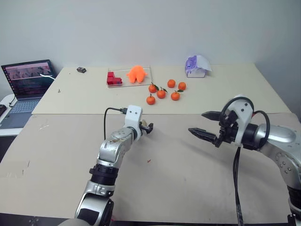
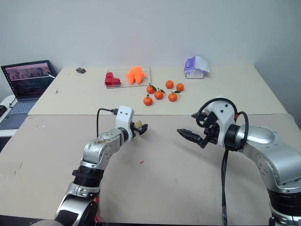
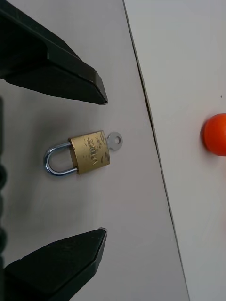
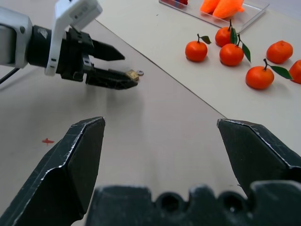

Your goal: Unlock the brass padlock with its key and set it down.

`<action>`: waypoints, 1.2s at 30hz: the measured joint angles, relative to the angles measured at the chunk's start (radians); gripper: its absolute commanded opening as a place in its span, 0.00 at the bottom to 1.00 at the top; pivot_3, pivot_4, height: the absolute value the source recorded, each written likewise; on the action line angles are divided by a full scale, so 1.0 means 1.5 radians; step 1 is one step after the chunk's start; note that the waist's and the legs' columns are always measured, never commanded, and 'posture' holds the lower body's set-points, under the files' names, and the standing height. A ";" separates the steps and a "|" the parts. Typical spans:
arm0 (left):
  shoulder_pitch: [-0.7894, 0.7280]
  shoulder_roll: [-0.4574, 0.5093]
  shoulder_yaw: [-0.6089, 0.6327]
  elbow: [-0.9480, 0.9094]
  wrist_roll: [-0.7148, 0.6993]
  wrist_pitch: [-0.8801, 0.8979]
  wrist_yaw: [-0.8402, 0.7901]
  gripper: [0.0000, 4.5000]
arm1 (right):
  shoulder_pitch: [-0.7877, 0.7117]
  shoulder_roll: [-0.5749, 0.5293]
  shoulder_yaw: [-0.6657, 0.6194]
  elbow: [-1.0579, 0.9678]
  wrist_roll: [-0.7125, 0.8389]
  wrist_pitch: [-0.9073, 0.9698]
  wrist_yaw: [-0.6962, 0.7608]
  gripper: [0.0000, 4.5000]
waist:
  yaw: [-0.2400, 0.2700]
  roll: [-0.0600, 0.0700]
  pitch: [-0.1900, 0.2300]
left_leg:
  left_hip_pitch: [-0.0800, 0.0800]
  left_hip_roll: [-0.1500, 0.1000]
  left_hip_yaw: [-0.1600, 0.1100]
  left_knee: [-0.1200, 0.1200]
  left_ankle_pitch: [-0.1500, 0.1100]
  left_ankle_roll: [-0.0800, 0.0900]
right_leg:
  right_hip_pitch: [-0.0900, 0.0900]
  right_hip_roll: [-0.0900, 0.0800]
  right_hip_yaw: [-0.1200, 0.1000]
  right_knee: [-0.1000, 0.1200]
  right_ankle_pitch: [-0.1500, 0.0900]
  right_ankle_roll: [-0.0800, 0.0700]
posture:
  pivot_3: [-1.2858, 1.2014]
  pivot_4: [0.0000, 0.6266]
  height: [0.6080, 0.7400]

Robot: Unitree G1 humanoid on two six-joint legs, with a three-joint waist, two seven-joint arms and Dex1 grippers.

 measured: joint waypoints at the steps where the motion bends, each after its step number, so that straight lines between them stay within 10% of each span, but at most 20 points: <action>1: -0.003 -0.001 0.003 0.012 0.002 0.004 0.004 1.00 | 0.002 0.000 -0.001 -0.002 0.001 0.001 -0.001 1.00 | 0.000 0.000 0.000 | 0.000 0.000 0.000 0.000 0.000 0.000 | 0.000 0.000 0.000 0.000 0.000 0.000 | 0.52 0.24 0.89; 21: -0.044 -0.035 -0.012 0.102 0.047 -0.022 0.004 1.00 | 0.025 -0.002 -0.026 -0.017 0.006 0.009 -0.024 1.00 | 0.019 0.001 -0.001 | 0.000 -0.002 -0.002 0.000 0.000 -0.001 | 0.001 -0.001 0.000 0.000 0.000 0.001 | 0.52 0.24 0.89; 29: -0.053 -0.037 -0.044 0.125 0.063 -0.045 -0.005 0.42 | 0.029 -0.002 -0.026 -0.025 0.006 0.009 -0.025 1.00 | 0.019 0.001 -0.001 | 0.001 -0.002 -0.002 0.000 0.000 -0.001 | 0.001 -0.001 0.000 0.000 0.000 0.001 | 0.52 0.24 0.89; 36: -0.052 -0.038 -0.051 0.130 0.077 -0.052 0.003 0.42 | 0.029 -0.002 -0.027 -0.025 0.006 0.009 -0.025 1.00 | 0.014 0.001 -0.001 | 0.006 -0.002 -0.003 -0.001 0.000 0.000 | 0.007 -0.001 0.000 0.000 0.000 0.002 | 0.52 0.24 0.89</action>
